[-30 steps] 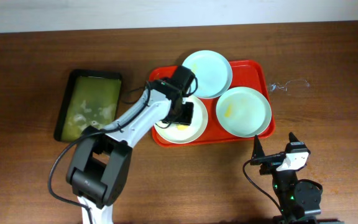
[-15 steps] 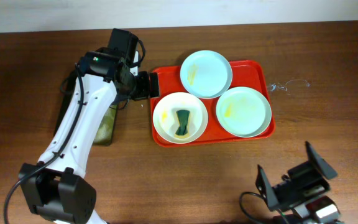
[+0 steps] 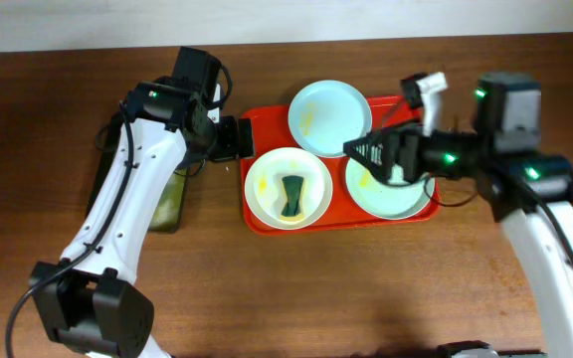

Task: Clean dirty plates on tray and stack at the side
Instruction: 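Grasp the white plate's rim with the right gripper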

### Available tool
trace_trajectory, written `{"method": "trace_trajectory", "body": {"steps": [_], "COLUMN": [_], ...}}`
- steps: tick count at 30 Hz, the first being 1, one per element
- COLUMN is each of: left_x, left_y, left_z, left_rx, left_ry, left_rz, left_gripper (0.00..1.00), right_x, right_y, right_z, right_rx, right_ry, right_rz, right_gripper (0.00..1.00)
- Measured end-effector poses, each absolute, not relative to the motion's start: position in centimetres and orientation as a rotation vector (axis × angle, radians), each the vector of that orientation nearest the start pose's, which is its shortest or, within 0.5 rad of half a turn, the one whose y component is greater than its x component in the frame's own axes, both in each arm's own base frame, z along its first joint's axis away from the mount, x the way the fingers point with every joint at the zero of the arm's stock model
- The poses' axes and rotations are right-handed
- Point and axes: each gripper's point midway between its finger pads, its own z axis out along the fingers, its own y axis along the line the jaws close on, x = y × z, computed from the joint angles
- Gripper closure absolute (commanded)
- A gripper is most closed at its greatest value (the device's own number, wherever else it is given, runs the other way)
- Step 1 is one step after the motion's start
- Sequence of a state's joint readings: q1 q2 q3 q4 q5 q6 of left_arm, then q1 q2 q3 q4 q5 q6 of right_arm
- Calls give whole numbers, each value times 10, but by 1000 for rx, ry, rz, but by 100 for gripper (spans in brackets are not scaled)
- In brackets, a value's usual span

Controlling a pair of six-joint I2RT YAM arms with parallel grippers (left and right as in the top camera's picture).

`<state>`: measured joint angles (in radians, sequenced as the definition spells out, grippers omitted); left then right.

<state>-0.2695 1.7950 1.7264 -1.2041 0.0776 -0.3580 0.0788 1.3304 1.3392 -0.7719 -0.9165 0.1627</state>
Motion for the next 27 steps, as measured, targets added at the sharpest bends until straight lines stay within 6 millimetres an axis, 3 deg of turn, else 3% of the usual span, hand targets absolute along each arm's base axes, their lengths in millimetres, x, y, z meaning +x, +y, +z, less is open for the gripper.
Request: {"method": "trace_trajectory", "body": {"steps": [2, 3, 4, 5, 8, 9, 12, 15, 17, 19, 23, 27], "left_x": [381, 382, 382, 384, 385, 385, 386, 386, 387, 385, 383, 383], "left_y": [-119, -119, -120, -120, -120, -120, -120, -121, -121, -120, -120, -120], "left_z": [179, 180, 180, 180, 180, 180, 181, 181, 181, 181, 180, 180], "left_rx": [-110, -111, -110, -110, -109, -109, -108, -108, -109, -109, -110, -110], "left_ry": [2870, 2867, 2866, 2860, 2856, 2856, 2852, 2849, 2848, 2853, 2865, 2864], "left_rz": [-240, -241, -242, -244, -245, -245, -247, -248, -248, -246, -241, -242], "left_gripper": [1, 1, 0, 1, 1, 1, 0, 1, 1, 1, 0, 1], "right_x": [325, 330, 333, 337, 350, 354, 355, 357, 383, 396, 389, 380], "right_y": [161, 159, 157, 155, 157, 159, 155, 143, 145, 148, 165, 181], "right_z": [238, 196, 171, 143, 93, 84, 78, 101, 115, 117, 95, 50], "right_rx": [-119, -30, 16, 37, 26, 6, -17, -9, -22, -36, -100, -167], "right_ry": [2562, 2732, 2820, 2900, 2991, 2990, 3022, 3048, 2942, 2883, 2927, 3026], "right_rz": [1056, 931, 853, 765, 629, 605, 509, 391, 376, 371, 355, 290], "right_gripper": [18, 32, 41, 41, 40, 34, 33, 33, 35, 45, 48, 50]}}
